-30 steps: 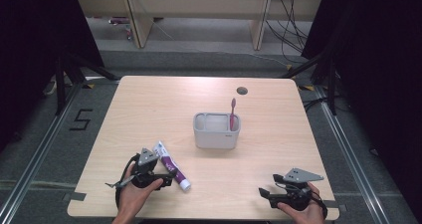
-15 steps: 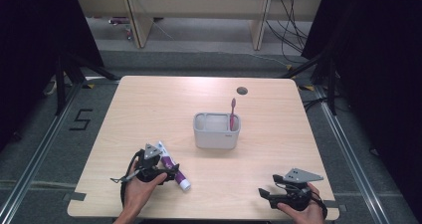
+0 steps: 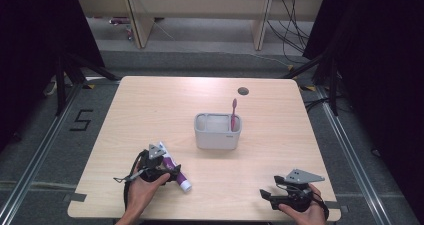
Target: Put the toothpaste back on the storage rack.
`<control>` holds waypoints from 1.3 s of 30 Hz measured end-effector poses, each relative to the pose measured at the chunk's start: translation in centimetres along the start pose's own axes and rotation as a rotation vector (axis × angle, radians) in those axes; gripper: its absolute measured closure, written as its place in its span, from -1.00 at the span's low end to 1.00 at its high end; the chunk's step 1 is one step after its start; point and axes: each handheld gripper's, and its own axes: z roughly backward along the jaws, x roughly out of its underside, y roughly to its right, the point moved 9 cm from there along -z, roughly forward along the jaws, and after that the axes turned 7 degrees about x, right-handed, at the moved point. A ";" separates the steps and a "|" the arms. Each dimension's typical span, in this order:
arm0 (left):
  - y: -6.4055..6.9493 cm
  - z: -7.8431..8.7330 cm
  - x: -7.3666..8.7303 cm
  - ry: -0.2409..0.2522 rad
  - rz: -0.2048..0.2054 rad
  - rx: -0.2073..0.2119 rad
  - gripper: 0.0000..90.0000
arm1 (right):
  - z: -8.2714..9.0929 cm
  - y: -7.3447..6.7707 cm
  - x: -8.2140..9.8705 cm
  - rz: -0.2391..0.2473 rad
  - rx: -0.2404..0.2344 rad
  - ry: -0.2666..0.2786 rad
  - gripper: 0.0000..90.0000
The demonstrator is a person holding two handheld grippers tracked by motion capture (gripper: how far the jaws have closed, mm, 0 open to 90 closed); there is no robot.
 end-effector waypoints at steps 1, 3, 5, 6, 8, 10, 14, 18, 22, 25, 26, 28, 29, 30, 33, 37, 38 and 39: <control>0.1 0.0 0.1 -0.008 0.002 0.004 -0.65 | 0.0 -0.1 0.0 -0.011 -0.007 -0.007 -0.45; 0.1 -0.2 0.2 -0.013 -0.007 0.020 -0.65 | 0.1 0.0 0.1 -0.010 -0.003 -0.007 -0.45; 0.1 -0.2 0.2 -0.016 -0.009 0.012 -0.66 | 0.1 -0.1 0.1 -0.009 -0.017 -0.009 -0.45; 0.1 -0.2 0.3 -0.023 -0.010 0.011 -0.66 | 0.1 -0.1 0.1 -0.010 -0.016 -0.009 -0.45; 0.1 -0.2 0.4 -0.034 -0.011 0.017 -0.66 | 0.1 -0.1 0.0 -0.008 -0.015 -0.006 -0.45; 0.1 -0.3 0.5 -0.048 -0.016 0.016 -0.65 | 0.0 0.0 0.0 -0.004 -0.004 0.004 -0.45; 0.1 -0.2 0.9 -0.088 -0.032 0.022 -0.61 | 0.1 0.0 0.0 -0.005 0.004 0.002 -0.45; 0.3 0.0 0.9 -0.120 -0.055 0.042 -0.48 | 0.1 0.2 -0.2 0.014 0.003 0.012 -0.44; 0.2 0.1 0.8 -0.169 -0.080 0.065 -0.39 | 0.1 0.3 -0.2 0.016 0.017 0.019 -0.44; 0.2 0.2 0.8 -0.212 -0.104 0.085 -0.29 | 0.1 0.4 -0.2 0.015 0.018 0.020 -0.44; 0.2 0.2 0.8 -0.226 -0.110 0.092 -0.26 | 0.1 0.3 -0.2 0.013 0.018 0.019 -0.44; 0.2 0.2 0.9 -0.245 -0.128 0.099 -0.21 | 0.2 0.4 -0.3 0.017 0.019 0.025 -0.43; 0.2 0.1 0.9 -0.258 -0.134 0.102 -0.19 | 0.2 0.4 -0.4 0.019 0.020 0.028 -0.43; 0.3 0.0 1.0 -0.266 -0.141 0.107 -0.15 | 0.2 0.4 -0.4 0.019 0.019 0.030 -0.43; 0.4 -0.1 1.1 -0.290 -0.168 0.116 -0.04 | 0.3 0.2 -0.3 -0.004 0.014 0.021 -0.43; 0.3 -0.2 0.9 -0.298 -0.181 0.148 0.03 | 0.3 0.4 -0.4 0.016 0.016 0.029 -0.43; 0.3 -0.1 0.9 -0.311 -0.190 0.153 0.04 | 0.3 0.2 -0.4 -0.005 0.010 0.026 -0.43; 0.2 0.0 0.9 -0.323 -0.197 0.151 0.05 | 0.3 0.3 -0.4 -0.002 0.013 0.027 -0.43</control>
